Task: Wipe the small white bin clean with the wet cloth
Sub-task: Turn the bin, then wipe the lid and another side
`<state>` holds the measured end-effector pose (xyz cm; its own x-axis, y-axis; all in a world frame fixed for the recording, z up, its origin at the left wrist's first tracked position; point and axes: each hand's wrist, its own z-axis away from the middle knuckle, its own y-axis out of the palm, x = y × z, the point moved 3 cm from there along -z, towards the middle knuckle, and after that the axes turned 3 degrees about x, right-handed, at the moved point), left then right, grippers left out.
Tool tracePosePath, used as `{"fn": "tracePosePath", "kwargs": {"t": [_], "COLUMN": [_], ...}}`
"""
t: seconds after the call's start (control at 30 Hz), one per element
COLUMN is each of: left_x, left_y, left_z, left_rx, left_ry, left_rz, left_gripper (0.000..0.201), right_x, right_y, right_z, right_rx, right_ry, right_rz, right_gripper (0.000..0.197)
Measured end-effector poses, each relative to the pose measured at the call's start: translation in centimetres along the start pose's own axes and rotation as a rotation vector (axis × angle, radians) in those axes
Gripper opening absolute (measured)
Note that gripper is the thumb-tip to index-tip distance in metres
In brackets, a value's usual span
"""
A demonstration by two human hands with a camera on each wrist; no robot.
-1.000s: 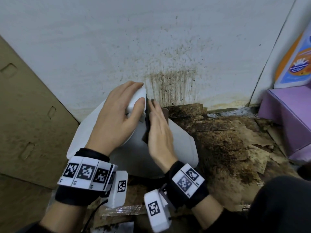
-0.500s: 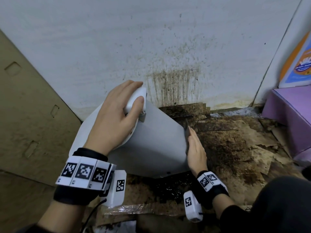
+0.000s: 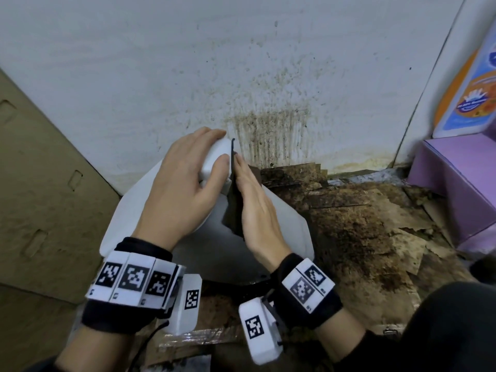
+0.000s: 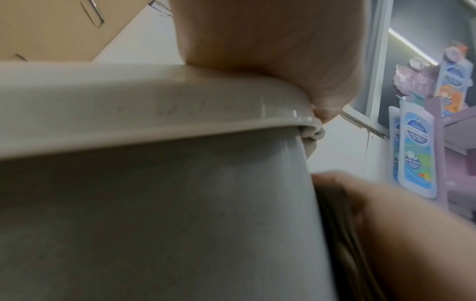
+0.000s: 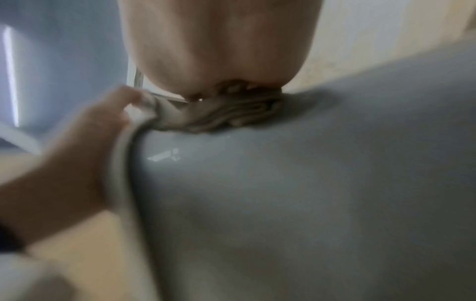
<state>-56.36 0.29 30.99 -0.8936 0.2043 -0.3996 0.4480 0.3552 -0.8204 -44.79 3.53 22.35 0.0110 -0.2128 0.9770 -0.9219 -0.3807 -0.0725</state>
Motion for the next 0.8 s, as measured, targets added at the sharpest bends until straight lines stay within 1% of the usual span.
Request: {"fn": "tracePosePath", "kwargs": {"t": [0.1,0.13,0.2,0.37,0.43,0.5,0.57,0.63,0.8], "left_x": [0.4,0.5,0.7,0.9,0.6,0.4,0.4,0.5,0.4], "left_y": [-0.5,-0.5,-0.8,-0.9,-0.6,-0.4,-0.3,-0.4,-0.1], "left_z": [0.3,0.4,0.6,1.0,1.0,0.8,0.7,0.7,0.4], "left_rx": [-0.008,-0.006,-0.011,-0.013,-0.011,-0.010,-0.017,-0.019,-0.021], "left_ry": [-0.008,-0.010,-0.019,-0.024,-0.016,-0.010,-0.013,-0.016,0.006], "left_rz": [-0.005,-0.006,0.000,0.025,0.031,0.032,0.028,0.019,0.011], "left_gripper": [0.046,0.045,0.043,0.042,0.043,0.043,0.041,0.041,0.043], "right_x": [-1.9,-3.2,-5.8,-12.4,-13.5,-13.7,-12.9,-11.3,-4.1], "right_y": [-0.8,-1.3,-2.9,-7.7,-8.4,-8.3,-7.7,-6.7,-1.8], "right_z": [0.3,0.5,0.9,2.5,2.8,2.8,2.6,2.2,0.9], "right_rx": [0.015,0.002,-0.044,-0.170,-0.203,-0.218,-0.230,-0.235,-0.204], "right_ry": [-0.129,-0.128,-0.028,0.364,0.441,0.469,0.463,0.409,0.172], "right_rz": [0.205,0.256,0.263,0.255,0.230,0.224,0.232,0.241,0.137], "right_gripper": [0.049,0.050,0.049,0.045,0.046,0.046,0.047,0.047,0.047]}}
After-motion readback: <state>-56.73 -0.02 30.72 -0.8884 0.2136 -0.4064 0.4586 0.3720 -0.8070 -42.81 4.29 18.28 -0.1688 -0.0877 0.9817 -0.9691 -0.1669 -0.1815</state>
